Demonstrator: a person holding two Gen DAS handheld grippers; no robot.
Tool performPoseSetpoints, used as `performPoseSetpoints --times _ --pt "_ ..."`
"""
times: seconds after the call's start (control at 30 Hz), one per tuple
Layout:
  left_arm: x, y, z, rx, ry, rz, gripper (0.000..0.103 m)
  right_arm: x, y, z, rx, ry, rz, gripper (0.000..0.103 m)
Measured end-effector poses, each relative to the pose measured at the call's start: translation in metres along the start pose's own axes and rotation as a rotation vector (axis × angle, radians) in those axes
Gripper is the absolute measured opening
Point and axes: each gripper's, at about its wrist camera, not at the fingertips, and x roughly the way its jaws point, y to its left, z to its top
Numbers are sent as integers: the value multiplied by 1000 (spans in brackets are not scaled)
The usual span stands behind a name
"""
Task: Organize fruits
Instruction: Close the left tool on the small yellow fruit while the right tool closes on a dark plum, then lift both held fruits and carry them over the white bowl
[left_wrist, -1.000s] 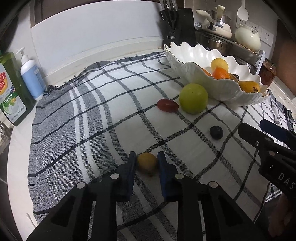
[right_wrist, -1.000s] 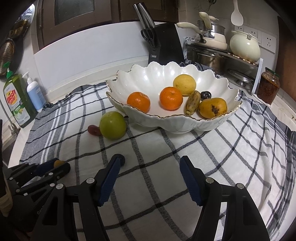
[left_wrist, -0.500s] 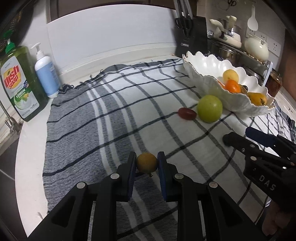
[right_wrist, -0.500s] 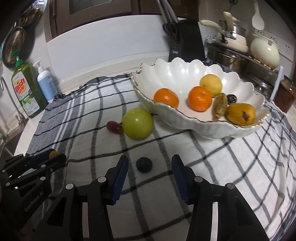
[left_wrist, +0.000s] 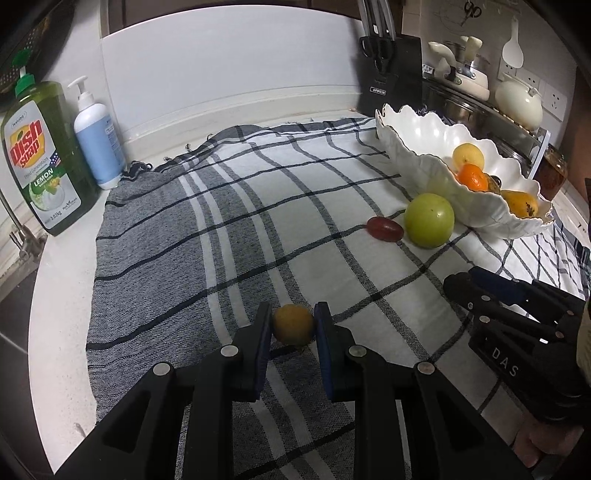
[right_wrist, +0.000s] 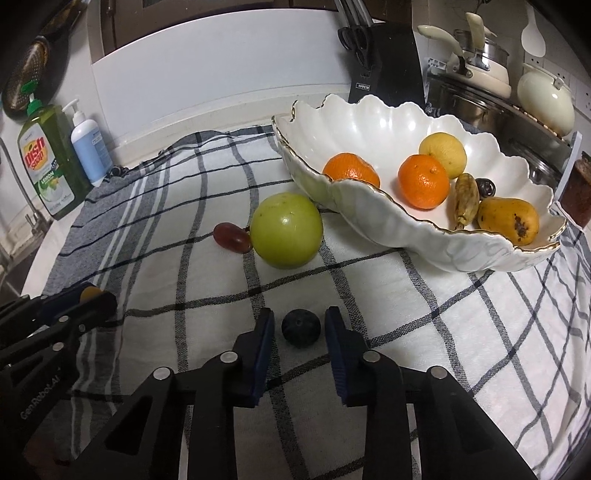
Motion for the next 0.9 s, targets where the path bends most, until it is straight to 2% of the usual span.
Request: performPoseSetpoints --times 0.07,0.6,0.9 --pt "0 0 0 0 1 0 24 0 -1 0 1 0 -3 23" --pt "-10 -12 4 19 -15 -16 24 -30 -8 -1 15 -52 3 22" --pt "-16 -36 32 57 -55 -70 24 -60 -30 12 53 -119 -33 22"
